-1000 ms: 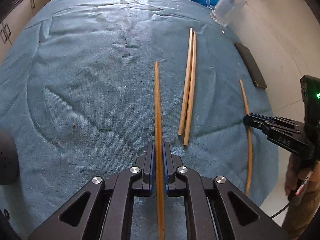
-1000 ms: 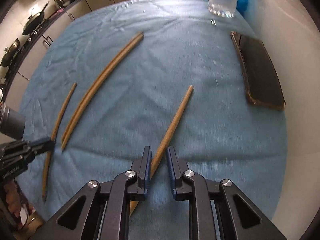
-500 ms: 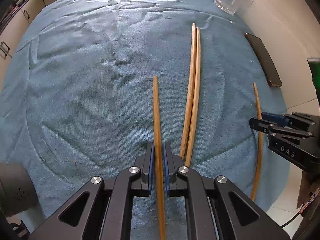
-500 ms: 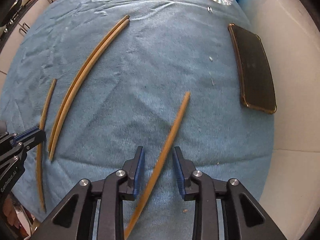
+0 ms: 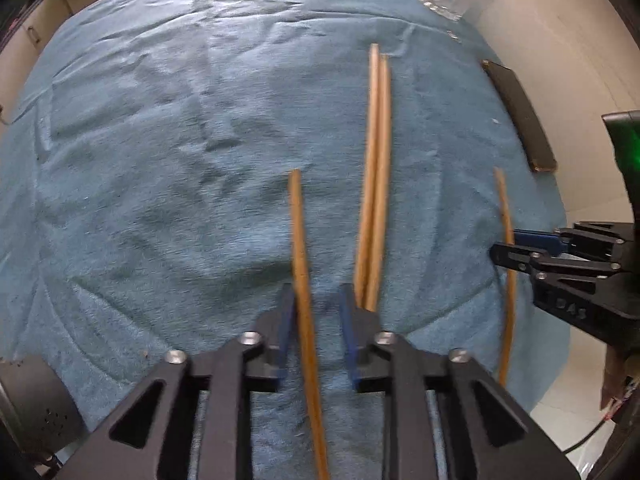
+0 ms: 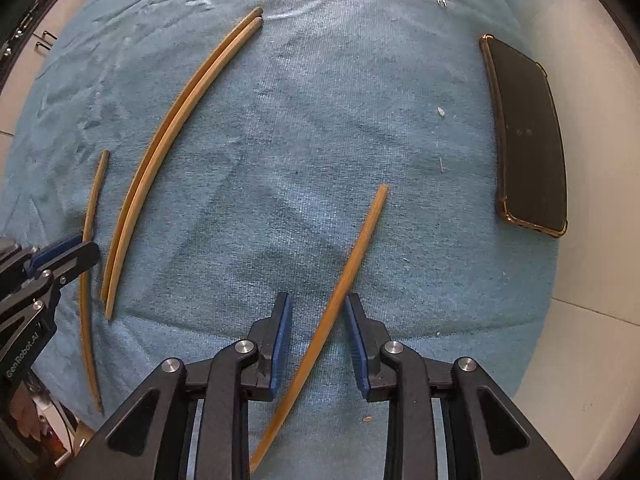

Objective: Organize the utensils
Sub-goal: 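Close the left tool on a chopstick while the right tool grasps another, then carry both chopsticks upright into the black cup and open both tools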

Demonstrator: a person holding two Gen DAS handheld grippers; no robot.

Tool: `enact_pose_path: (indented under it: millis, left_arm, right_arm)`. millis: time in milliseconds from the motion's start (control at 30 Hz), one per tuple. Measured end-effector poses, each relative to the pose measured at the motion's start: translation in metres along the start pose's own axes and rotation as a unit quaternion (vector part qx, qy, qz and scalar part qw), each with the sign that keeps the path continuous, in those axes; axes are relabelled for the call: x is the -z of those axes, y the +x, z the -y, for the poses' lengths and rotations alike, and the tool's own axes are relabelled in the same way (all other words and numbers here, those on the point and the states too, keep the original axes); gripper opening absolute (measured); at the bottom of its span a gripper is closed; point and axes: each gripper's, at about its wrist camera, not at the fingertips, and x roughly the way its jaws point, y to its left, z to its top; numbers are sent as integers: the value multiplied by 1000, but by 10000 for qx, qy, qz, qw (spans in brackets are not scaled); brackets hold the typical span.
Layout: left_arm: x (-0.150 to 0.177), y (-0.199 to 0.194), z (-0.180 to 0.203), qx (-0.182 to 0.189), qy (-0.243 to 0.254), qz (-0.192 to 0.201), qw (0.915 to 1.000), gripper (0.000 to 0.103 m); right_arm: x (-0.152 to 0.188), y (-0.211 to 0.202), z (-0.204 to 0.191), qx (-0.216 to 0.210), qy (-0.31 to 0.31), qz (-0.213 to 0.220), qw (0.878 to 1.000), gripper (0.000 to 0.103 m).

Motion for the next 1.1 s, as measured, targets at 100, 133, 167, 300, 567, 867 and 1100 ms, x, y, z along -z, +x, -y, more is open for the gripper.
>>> enact_pose_path:
  millis: [100,133,167,300,567,867,1100]
  left_arm:
    - [7,0,7,-286,234,197,9991,11]
    - [9,0,6,-302,198,266,9990,7]
    - [12,-1,4,-225,165,310,9991,7]
    - [33,-16,-8,2,33,705,9975,7]
    - [91,-67,-5,317,165,1652,9856,7]
    - [156,-139,-17,699,-44,2897,9546,7]
    - [197,-201,-53,532,-457,3920,9173,7]
  right_arm:
    - [14,-4,3,4,-195,289,9994,11]
    - [17,-5,0,40,-272,455,9986,10]
    - [19,-6,-1,15,-284,574,9979,9]
    - [34,-11,4,-649,-117,1151,9912,7]
    - [87,-43,-5,-1047,-74,2414,9647,7]
    - [143,-103,-45,-1431,-136,3542,9241,7]
    - [163,-142,-84,-1628,-332,4215,8915,7]
